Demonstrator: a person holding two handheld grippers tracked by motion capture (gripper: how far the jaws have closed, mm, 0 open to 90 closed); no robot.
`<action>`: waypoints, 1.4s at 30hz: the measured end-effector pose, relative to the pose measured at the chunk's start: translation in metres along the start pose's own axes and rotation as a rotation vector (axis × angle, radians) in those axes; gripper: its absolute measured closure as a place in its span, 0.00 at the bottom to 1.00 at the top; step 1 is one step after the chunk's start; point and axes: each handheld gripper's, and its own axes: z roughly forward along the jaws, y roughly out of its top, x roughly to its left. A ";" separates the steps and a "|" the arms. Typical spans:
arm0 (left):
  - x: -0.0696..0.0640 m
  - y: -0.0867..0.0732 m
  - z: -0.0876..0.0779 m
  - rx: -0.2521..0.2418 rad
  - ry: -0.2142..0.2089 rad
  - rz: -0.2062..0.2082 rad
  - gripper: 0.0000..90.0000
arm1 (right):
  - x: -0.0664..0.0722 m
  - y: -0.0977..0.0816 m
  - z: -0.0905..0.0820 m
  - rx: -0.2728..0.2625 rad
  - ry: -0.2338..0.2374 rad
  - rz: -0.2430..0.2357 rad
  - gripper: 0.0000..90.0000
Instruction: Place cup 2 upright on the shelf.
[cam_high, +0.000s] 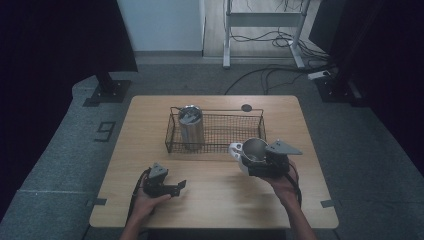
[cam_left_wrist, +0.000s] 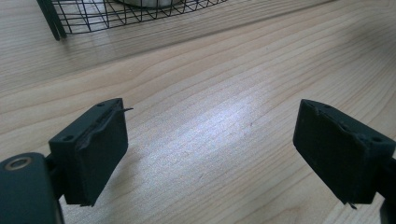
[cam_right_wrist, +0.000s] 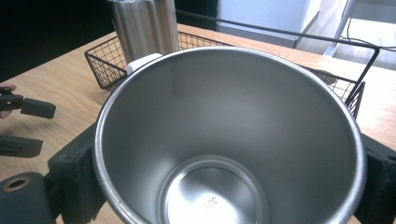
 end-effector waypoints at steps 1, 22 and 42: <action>0.000 0.000 0.000 0.000 -0.001 0.000 0.12 | 0.000 0.001 0.000 -0.001 0.000 -0.001 0.07; -0.001 0.000 0.001 0.002 -0.002 0.003 0.12 | -0.002 0.016 0.002 -0.019 0.006 -0.005 0.07; 0.000 0.000 0.000 0.003 0.002 0.001 0.12 | -0.008 0.041 0.008 -0.037 0.012 -0.007 0.07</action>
